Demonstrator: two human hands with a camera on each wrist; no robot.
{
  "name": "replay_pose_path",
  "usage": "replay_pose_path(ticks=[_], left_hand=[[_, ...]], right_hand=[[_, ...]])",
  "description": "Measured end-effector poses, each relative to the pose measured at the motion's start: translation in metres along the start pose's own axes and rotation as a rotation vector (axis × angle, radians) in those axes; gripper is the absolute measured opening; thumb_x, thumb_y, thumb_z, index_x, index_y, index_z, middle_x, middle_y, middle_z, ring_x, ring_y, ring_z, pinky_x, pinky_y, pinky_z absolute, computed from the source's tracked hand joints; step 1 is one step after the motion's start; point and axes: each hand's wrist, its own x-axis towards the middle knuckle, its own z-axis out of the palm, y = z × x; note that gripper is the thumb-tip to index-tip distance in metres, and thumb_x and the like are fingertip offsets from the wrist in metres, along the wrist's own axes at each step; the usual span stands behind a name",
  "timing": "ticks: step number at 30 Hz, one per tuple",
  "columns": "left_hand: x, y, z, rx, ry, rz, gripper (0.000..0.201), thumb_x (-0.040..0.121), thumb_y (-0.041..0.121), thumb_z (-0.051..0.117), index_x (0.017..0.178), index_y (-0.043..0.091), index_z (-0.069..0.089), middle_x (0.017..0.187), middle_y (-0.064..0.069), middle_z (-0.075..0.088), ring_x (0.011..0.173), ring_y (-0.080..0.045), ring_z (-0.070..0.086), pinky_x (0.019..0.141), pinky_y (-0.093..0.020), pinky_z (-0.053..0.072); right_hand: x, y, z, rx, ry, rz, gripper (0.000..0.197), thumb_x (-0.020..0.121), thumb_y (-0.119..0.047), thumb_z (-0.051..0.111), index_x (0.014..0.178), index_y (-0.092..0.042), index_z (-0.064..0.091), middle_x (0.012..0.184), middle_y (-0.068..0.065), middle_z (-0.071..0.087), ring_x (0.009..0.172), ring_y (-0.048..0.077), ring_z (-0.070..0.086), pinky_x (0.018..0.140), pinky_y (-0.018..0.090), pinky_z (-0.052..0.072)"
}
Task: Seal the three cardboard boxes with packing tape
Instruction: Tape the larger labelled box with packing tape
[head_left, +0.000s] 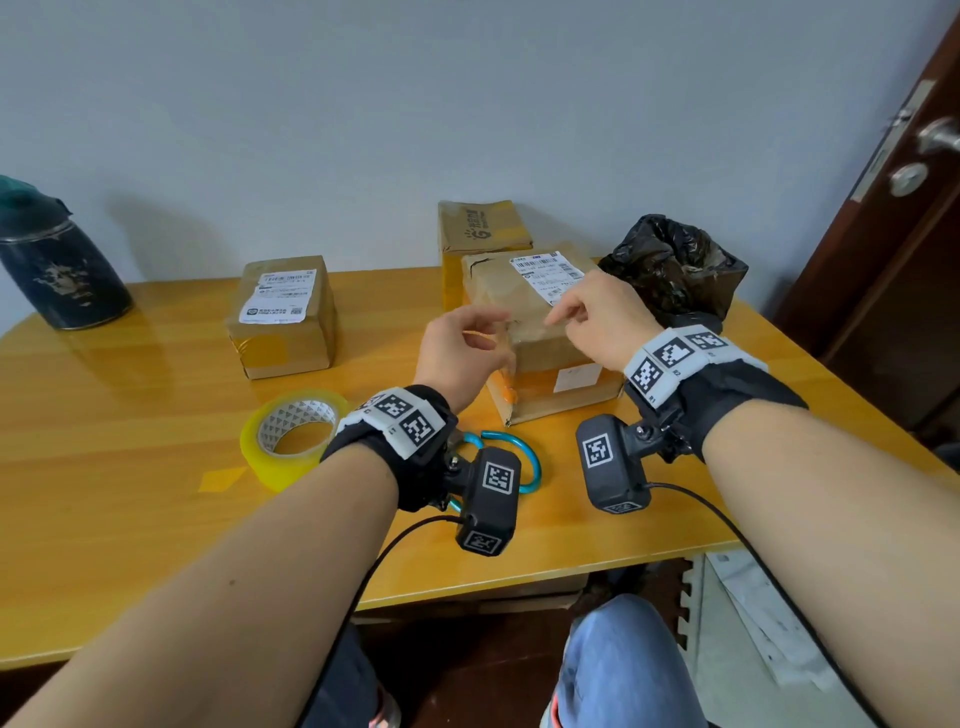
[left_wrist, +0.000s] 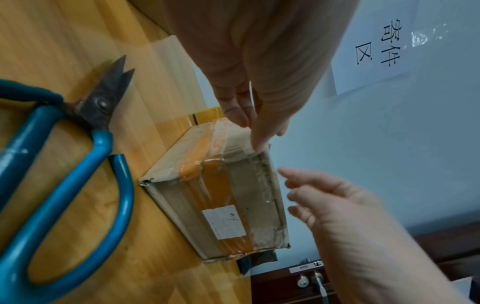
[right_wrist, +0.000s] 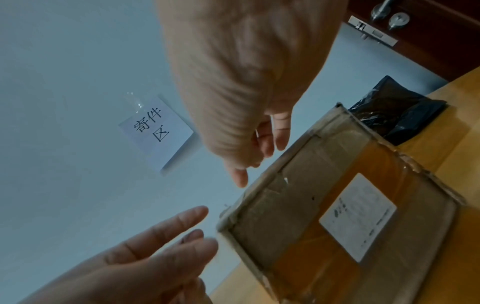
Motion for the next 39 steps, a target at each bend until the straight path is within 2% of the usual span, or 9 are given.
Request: replay_pose_path(ticks=[2, 3, 9, 12, 17, 22, 29, 33, 39], left_hand=[[-0.002, -0.004, 0.0, -0.035, 0.034, -0.025, 0.029, 0.074, 0.008, 0.08, 0.095, 0.023, 0.066, 0.086, 0.006, 0.06, 0.073, -0.006, 0.056, 0.068, -0.017, 0.051], [-0.002, -0.006, 0.0, -0.05, 0.036, -0.039, 0.026, 0.074, 0.012, 0.081, 0.091, 0.022, 0.065, 0.083, 0.006, 0.061, 0.072, -0.006, 0.057, 0.069, -0.019, 0.052], [0.003, -0.009, 0.006, -0.027, 0.018, -0.077, 0.017, 0.075, 0.01, 0.081, 0.079, 0.016, 0.065, 0.078, -0.007, 0.069, 0.07, -0.019, 0.067, 0.069, -0.03, 0.059], [0.007, -0.011, 0.005, -0.039, -0.006, -0.113, 0.019, 0.074, 0.004, 0.08, 0.075, 0.015, 0.064, 0.072, -0.005, 0.068, 0.062, -0.016, 0.067, 0.065, -0.026, 0.059], [0.016, -0.012, 0.001, 0.074, -0.078, -0.113, 0.026, 0.067, 0.005, 0.086, 0.068, 0.017, 0.063, 0.071, -0.003, 0.067, 0.063, -0.013, 0.064, 0.064, -0.023, 0.057], [0.025, -0.012, -0.003, 0.004, -0.143, -0.233, 0.027, 0.063, 0.003, 0.087, 0.078, 0.01, 0.065, 0.079, -0.012, 0.072, 0.075, -0.021, 0.07, 0.072, -0.03, 0.059], [0.024, -0.019, -0.014, -0.335, -0.273, -0.433, 0.013, 0.077, -0.003, 0.074, 0.082, 0.009, 0.07, 0.077, -0.006, 0.074, 0.075, -0.016, 0.07, 0.072, -0.024, 0.059], [0.029, -0.019, -0.012, -0.341, -0.277, -0.462, 0.014, 0.079, -0.003, 0.073, 0.085, 0.008, 0.067, 0.079, -0.006, 0.07, 0.071, -0.014, 0.068, 0.07, -0.024, 0.059], [0.034, -0.027, -0.005, -0.295, -0.231, -0.489, 0.016, 0.077, 0.003, 0.077, 0.085, 0.008, 0.063, 0.081, -0.008, 0.065, 0.075, -0.018, 0.064, 0.083, -0.035, 0.057]], right_hand=[[-0.003, -0.009, 0.006, 0.04, 0.028, -0.058, 0.027, 0.09, -0.002, 0.051, 0.094, -0.015, 0.075, 0.097, -0.004, 0.053, 0.087, 0.01, 0.05, 0.071, 0.018, 0.039], [-0.003, -0.013, 0.011, 0.052, 0.023, -0.082, 0.024, 0.089, -0.005, 0.054, 0.092, -0.014, 0.076, 0.091, -0.007, 0.051, 0.084, 0.009, 0.049, 0.07, 0.018, 0.037], [-0.001, -0.013, 0.026, 0.11, 0.047, -0.089, 0.015, 0.086, -0.013, 0.065, 0.078, -0.009, 0.076, 0.089, -0.002, 0.059, 0.087, 0.017, 0.059, 0.081, 0.038, 0.05], [0.0, -0.009, 0.029, 0.166, 0.04, -0.088, 0.013, 0.086, -0.017, 0.067, 0.079, -0.01, 0.076, 0.094, 0.002, 0.061, 0.089, 0.019, 0.058, 0.083, 0.039, 0.049], [0.0, -0.005, 0.031, 0.235, 0.005, -0.08, 0.008, 0.083, -0.019, 0.072, 0.08, -0.013, 0.075, 0.092, -0.001, 0.058, 0.09, 0.018, 0.057, 0.085, 0.039, 0.049], [0.0, -0.005, 0.036, 0.296, 0.022, -0.069, 0.009, 0.074, -0.015, 0.08, 0.08, -0.012, 0.073, 0.088, -0.004, 0.054, 0.088, 0.017, 0.056, 0.083, 0.034, 0.048], [-0.004, -0.005, 0.048, 0.246, 0.095, -0.081, 0.022, 0.073, -0.018, 0.08, 0.069, -0.018, 0.059, 0.083, -0.007, 0.049, 0.09, 0.016, 0.046, 0.077, 0.031, 0.038], [-0.005, -0.006, 0.052, 0.155, 0.141, -0.083, 0.027, 0.075, -0.024, 0.078, 0.07, -0.02, 0.052, 0.084, -0.007, 0.048, 0.091, 0.018, 0.044, 0.079, 0.034, 0.038], [-0.005, -0.014, 0.062, -0.057, 0.216, -0.06, 0.025, 0.076, -0.025, 0.067, 0.074, -0.02, 0.043, 0.083, -0.005, 0.044, 0.084, 0.019, 0.038, 0.08, 0.037, 0.037]])
